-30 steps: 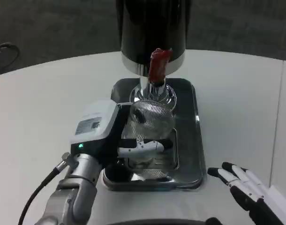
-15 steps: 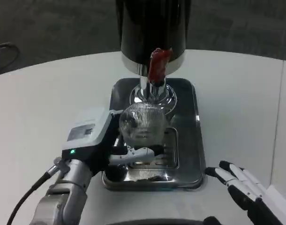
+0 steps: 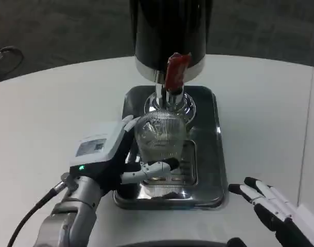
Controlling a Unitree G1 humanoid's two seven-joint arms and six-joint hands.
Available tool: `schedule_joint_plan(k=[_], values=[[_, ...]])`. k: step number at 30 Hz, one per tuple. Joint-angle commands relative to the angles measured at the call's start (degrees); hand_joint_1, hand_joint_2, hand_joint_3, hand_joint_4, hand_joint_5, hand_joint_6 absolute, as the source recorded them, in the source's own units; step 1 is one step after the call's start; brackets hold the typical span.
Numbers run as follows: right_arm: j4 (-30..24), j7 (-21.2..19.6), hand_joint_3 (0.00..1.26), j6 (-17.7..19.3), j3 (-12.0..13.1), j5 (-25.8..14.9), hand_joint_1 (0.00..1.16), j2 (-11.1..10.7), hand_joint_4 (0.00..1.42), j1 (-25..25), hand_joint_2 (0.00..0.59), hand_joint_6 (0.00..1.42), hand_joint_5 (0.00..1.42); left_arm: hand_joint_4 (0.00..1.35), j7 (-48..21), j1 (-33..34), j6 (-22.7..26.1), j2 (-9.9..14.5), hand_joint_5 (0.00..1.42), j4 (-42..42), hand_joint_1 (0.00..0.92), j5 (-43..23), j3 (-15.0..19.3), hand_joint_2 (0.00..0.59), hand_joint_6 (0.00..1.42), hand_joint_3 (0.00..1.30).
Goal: Grasp the cup under the faucet to collect the drink, then remove the cup.
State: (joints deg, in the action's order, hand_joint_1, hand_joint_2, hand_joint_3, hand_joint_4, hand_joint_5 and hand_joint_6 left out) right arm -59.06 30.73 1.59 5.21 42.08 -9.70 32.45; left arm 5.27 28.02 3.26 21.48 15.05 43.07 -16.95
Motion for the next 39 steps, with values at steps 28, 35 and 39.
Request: schedule_joint_plan(k=[28,35,39], values=[[-0.9,0.1,0.1,-2.2,0.2,-1.5,0.25,-2.0,0.0,-1.0,0.469,0.15,0.03,0.0,-4.9,-11.2,-2.1,2.5,0.14,-23.5,0.031,-7.7,9.6,0.064,0.19,0.12],[-0.8,0.2,0.11,-3.5,0.0,-2.2,0.26,-3.1,0.0,-1.7,0.464,0.15,0.03,0.16,-6.2,-13.7,-11.6,1.9,0.24,-26.9,0.003,-23.4,16.8,0.085,0.2,0.21],[-0.6,0.0,0.11,-3.8,-0.4,-2.1,0.26,-3.2,0.0,-2.0,0.462,0.13,0.03,0.22,-9.5,-12.8,-13.9,1.5,0.32,-28.3,0.0,-31.3,18.8,0.092,0.21,0.23]])
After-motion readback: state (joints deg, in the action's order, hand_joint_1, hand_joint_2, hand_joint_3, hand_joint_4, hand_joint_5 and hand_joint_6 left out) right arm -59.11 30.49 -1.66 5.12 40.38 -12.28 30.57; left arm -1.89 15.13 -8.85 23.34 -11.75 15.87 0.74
